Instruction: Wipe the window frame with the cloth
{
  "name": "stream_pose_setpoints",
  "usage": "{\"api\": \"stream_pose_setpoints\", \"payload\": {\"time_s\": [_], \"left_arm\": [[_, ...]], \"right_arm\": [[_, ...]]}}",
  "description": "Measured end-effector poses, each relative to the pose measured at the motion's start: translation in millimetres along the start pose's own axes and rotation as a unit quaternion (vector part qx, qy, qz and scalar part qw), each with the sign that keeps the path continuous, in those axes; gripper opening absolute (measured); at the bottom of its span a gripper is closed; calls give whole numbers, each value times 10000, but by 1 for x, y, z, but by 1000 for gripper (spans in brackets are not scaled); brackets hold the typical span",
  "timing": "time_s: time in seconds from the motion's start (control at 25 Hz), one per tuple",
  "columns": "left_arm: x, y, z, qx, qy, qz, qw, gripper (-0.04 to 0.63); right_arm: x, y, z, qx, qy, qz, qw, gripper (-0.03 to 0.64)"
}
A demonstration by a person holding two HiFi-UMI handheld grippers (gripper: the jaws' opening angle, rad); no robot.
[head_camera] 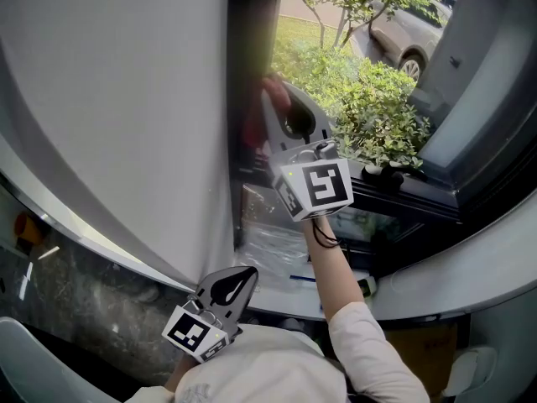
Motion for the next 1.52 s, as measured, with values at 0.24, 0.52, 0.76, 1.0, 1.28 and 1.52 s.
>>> {"api": "stream_pose_setpoints", "payload": {"time_s": [0.24, 0.52, 0.76, 1.0, 1.28, 1.52], "left_arm": [[-1, 0, 0, -7, -2, 15, 10000, 11], [-1, 1, 0, -14, -15, -3, 10000, 11], [-1, -1, -1, 6, -12, 3, 10000, 11], [-1, -1, -1, 39, -17, 16, 10000, 11], [-1, -2, -2, 29, -31, 17, 10000, 11], [-2, -1, -2, 22, -29, 16, 10000, 11]], "right_arm": [[-5, -4, 0, -30, 37, 8, 10000, 91], [-13, -7, 0, -39, 72, 91, 9999, 91], [-19, -10, 1, -53, 127, 146, 9998, 91], [-27, -14, 0, -67, 225, 223, 9995, 91], [-38, -20, 1, -57, 277, 347, 9990, 91], [-46, -24, 0, -96, 297, 423, 9986, 91]]}}
Point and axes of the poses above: the fingertips, and each gripper's own axes: y forward along the fingers, z to its left, x out of its top, the point moved 7 cm from there along -y, backward along the fingers, and after that the axes turned 13 degrees about y, right-handed, at the moved point
